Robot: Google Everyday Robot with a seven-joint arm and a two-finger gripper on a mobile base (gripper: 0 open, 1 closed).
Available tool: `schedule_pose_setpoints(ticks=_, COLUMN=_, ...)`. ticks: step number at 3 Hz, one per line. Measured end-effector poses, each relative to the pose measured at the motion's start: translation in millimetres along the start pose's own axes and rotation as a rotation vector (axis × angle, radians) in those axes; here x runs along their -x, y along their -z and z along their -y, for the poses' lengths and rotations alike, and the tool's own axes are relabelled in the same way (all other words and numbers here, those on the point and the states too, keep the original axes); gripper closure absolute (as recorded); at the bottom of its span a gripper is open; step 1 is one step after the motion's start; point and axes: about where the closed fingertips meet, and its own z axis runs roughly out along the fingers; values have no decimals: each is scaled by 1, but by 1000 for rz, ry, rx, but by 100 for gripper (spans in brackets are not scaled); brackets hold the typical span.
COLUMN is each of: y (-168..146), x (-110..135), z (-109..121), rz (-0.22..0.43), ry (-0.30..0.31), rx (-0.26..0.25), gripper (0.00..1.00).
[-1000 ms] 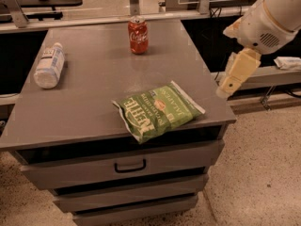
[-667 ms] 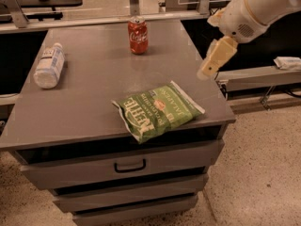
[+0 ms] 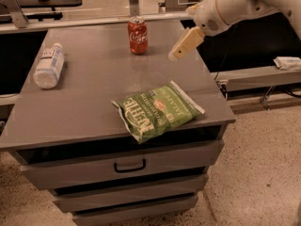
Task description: Pick coke can
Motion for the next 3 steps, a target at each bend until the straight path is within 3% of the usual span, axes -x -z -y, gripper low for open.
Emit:
schedule_pose_setpoints(ticks=2, y=-78, x=23, z=44, rz=183, ry=-161, rx=-57, gripper=0)
schedule_pose_setpoints(ticks=3, y=-116, x=36, z=53, rz=271, ry=-242, rx=-29, gripper=0)
